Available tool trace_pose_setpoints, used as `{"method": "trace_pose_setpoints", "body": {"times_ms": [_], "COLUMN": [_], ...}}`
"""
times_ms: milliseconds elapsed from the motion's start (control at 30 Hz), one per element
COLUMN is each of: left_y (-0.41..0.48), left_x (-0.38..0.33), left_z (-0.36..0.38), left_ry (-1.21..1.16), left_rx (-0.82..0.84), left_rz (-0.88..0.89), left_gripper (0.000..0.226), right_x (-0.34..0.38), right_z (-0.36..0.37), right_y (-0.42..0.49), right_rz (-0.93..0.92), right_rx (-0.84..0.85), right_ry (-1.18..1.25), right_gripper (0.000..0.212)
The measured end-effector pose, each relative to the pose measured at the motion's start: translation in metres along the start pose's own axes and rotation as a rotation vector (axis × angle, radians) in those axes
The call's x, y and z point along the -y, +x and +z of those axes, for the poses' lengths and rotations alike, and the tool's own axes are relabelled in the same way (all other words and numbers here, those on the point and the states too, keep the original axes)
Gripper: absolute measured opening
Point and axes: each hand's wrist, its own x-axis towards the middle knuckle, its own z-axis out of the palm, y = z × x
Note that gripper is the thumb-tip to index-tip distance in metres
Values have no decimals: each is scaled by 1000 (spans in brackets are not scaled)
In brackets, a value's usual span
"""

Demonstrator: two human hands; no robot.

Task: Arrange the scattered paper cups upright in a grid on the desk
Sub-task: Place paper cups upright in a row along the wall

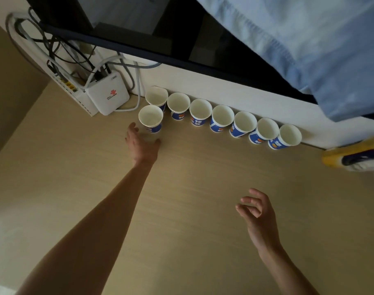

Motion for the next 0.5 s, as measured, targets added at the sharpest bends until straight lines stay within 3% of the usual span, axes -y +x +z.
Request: {"method": "trace_pose_setpoints", "body": {"times_ms": [133,367,500], "left_y": [-80,-276,-340], "left_x": [-1,-50,-90], "left_z": [-6,7,16], "left_ry": [-12,-42,-113], "left_rx": [-6,429,532], "left_rz": [-39,210,308], "left_gripper": [92,72,62], "right_x": [-3,-12,-13], "right_z": [-26,-84,-129], "right_y": [-19,-45,-58], "right_rz": [37,14,-36], "right_rx": [-75,-241,-317], "right_ry": [49,169,209], "right_gripper": [49,49,49]}}
